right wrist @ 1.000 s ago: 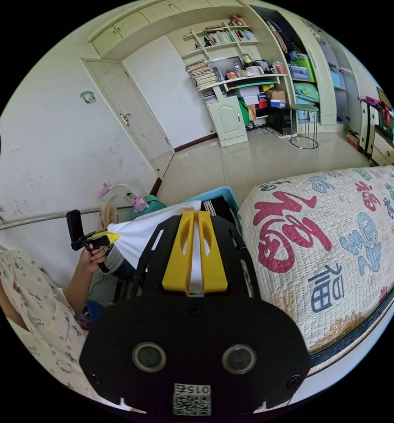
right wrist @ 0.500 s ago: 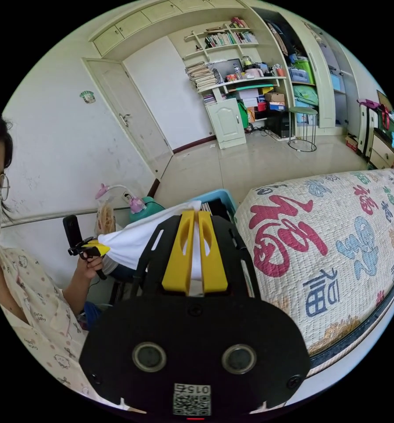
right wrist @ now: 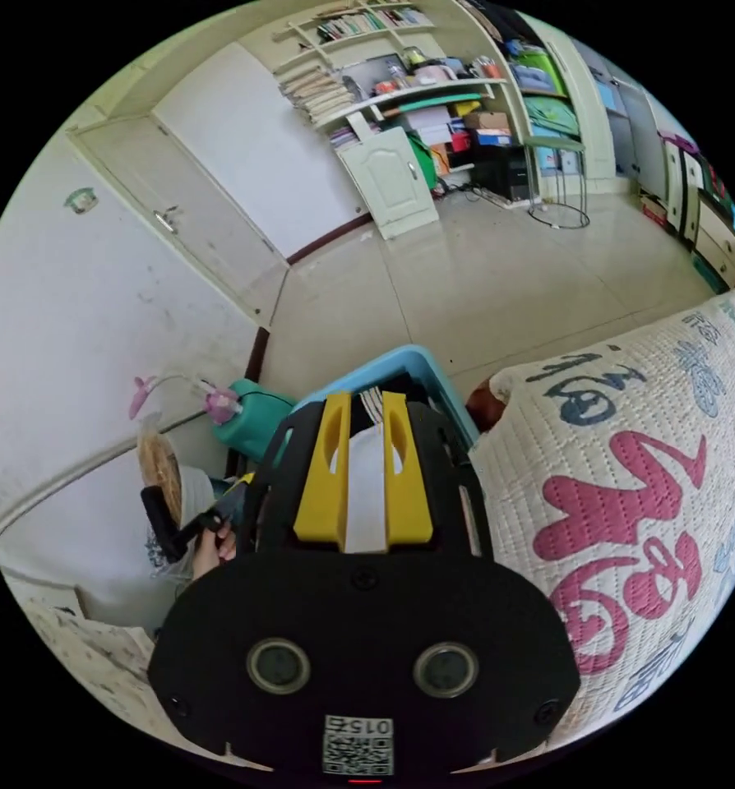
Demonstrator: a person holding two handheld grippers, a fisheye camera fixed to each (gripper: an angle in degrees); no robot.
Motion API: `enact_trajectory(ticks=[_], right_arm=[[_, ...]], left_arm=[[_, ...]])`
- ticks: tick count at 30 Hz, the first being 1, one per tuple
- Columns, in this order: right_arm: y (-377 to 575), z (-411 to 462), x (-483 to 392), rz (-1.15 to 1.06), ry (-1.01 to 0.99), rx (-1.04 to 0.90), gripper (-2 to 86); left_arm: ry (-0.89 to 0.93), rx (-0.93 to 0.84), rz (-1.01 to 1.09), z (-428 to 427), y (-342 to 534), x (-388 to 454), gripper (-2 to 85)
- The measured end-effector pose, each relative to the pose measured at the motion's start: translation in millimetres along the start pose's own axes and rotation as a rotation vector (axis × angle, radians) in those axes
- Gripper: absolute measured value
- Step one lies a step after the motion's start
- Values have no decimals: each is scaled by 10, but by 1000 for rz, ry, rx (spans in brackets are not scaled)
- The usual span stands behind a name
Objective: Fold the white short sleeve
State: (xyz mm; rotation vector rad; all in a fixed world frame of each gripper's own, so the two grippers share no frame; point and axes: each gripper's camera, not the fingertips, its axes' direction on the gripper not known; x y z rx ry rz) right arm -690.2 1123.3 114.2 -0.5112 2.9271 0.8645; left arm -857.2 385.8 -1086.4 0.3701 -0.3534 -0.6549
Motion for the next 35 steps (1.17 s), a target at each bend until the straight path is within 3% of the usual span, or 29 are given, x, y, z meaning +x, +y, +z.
enact_trajectory(ticks=[2,8,15,22,26,30,35], right_arm=[[-68,-145,-134,-64,-34,40,60],[-59,-847,-89,-121,-21,110,19],[-443,-1837,-22,-65,-61,245,-3],[-1195,-2566,-50,29,95,464,-3],[-1678,-2931,72,86,178,484,1],[-2089,-3498,82,127,370,572,18],[-2475,-4052,-146,145,1001,690,59]], left_arm=[[3,-67,34,311,-15,153,67],[63,-510,251,1836,489,787,73],[-109,-817,449,3069,1284,1167,80],[-133,-802,433,3436,1545,1102,87],[-66,-747,416,3385,1634,1042,98],[-48,-479,466,2996,1742,1219,108],[-50,-10,659,2403,2147,1893,116]])
